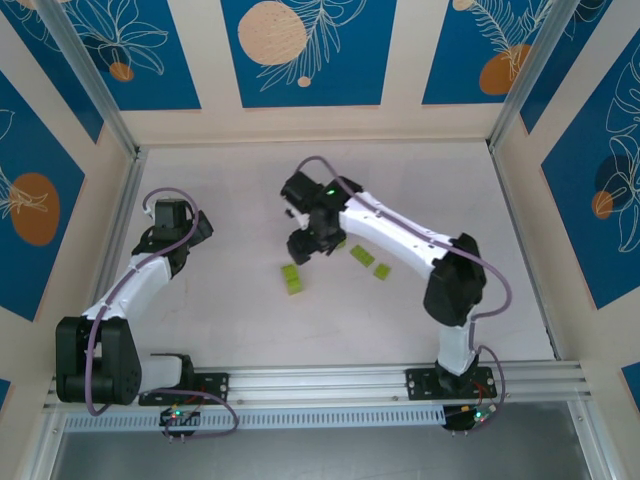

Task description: Assemble a carrot with lego

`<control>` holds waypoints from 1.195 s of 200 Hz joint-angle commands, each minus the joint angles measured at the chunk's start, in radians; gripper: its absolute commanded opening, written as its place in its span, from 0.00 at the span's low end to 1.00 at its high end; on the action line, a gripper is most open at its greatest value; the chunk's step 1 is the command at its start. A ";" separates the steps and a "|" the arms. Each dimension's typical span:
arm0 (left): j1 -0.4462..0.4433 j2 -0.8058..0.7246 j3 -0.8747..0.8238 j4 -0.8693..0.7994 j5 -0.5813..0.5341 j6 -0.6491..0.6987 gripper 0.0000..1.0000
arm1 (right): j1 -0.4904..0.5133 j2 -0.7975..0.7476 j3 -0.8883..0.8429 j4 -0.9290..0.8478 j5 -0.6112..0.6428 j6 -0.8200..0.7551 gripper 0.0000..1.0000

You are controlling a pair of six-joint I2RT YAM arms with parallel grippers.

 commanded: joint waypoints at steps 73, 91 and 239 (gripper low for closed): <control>0.016 -0.022 0.023 0.003 0.010 0.001 0.99 | -0.251 0.041 -0.337 0.220 -0.026 -0.191 0.71; 0.015 -0.023 0.023 0.001 0.007 0.003 0.99 | -0.268 0.090 -0.334 0.231 -0.021 -0.194 0.70; 0.016 -0.006 0.025 0.008 0.010 0.003 0.99 | -0.325 0.159 -0.346 0.266 -0.103 -0.214 0.40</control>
